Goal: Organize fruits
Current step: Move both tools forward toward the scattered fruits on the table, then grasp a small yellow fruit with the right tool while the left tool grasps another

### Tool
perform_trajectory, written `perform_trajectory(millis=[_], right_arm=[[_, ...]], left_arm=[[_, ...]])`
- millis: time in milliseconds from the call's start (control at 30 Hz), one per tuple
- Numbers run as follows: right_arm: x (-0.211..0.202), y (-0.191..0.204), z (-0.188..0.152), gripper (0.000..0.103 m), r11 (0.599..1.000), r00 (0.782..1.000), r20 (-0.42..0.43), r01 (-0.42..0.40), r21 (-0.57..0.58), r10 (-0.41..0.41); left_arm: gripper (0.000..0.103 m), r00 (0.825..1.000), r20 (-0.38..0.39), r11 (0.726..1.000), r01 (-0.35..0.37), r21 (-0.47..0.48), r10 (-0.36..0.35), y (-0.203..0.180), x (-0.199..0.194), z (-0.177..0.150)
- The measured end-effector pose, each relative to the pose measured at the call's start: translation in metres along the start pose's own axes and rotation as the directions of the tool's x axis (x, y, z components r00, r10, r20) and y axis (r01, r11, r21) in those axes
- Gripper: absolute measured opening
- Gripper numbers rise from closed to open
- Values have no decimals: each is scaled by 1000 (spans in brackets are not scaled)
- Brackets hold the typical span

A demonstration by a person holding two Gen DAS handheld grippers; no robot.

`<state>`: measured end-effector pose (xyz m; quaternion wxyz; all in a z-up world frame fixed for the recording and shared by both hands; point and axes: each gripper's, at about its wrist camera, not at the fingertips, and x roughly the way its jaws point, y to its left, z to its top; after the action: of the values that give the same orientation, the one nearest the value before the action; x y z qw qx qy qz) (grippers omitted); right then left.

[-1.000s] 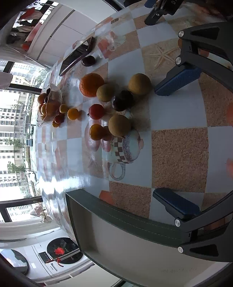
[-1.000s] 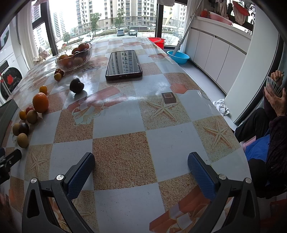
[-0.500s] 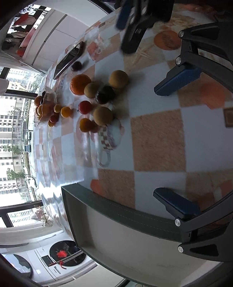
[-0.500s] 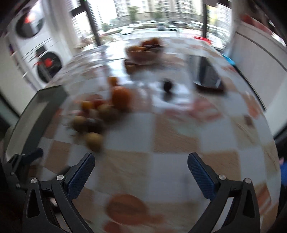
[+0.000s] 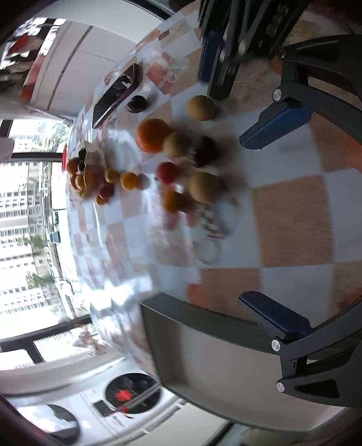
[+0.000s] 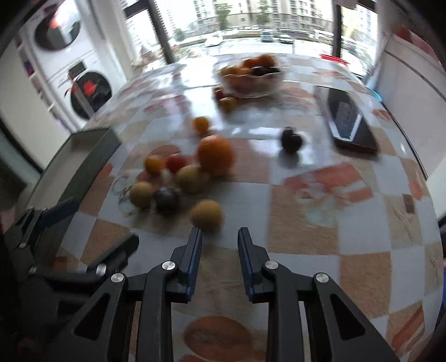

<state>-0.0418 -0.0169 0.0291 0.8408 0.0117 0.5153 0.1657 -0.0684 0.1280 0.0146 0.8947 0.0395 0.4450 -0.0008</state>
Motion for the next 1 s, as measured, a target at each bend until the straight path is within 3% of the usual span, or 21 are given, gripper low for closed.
perform_trajectory(millis=[67, 133, 267, 333, 400, 567, 667, 733, 767, 800, 867, 1000], right_arm=[[-5, -7, -1, 29, 1000, 1000, 7, 5, 11, -5], [-9, -14, -5, 29, 1000, 1000, 10, 7, 19, -7], [-16, -22, -10, 30, 999, 1000, 8, -6, 34, 6], [-15, -22, -9, 41, 999, 1000, 1, -23, 41, 23], [-14, -22, -5, 76, 999, 1000, 4, -26, 41, 26], [-5, -13, 9, 76, 1000, 1000, 18, -7, -2, 7], [10, -11, 20, 73, 1000, 1000, 4, -9, -1, 9], [21, -7, 24, 65, 1000, 1000, -16, -12, -19, 11], [23, -1, 25, 54, 999, 1000, -6, 5, -51, -6], [24, 2, 25, 29, 997, 1000, -10, 7, -75, -8], [24, 6, 23, 11, 997, 1000, -15, 4, -83, -5], [12, -11, 16, 11, 999, 999, 12, -39, 0, 39]], left_arm=[[88, 1000, -14, 1000, 12, 13, -12, -4, 7, 9], [86, 999, -36, 999, 41, 15, -40, -6, 16, 16], [84, 996, -8, 996, 88, 0, -88, -9, 16, 22], [78, 994, 0, 994, 110, 2, -110, -11, 15, 21], [77, 993, -3, 993, 115, 1, -115, -10, 14, 19], [77, 995, 3, 995, 103, -3, -103, -4, 11, 16], [77, 997, 4, 997, 77, -3, -77, 4, 8, 16], [77, 996, -6, 996, 91, -15, -91, 12, 8, 15], [77, 996, -8, 995, 94, -19, -94, 14, 8, 15], [77, 996, -9, 995, 94, -20, -94, 16, 8, 14], [77, 995, -17, 995, 95, -8, -95, 16, 10, 14], [77, 994, -16, 994, 105, 23, -105, 4, 16, 17]])
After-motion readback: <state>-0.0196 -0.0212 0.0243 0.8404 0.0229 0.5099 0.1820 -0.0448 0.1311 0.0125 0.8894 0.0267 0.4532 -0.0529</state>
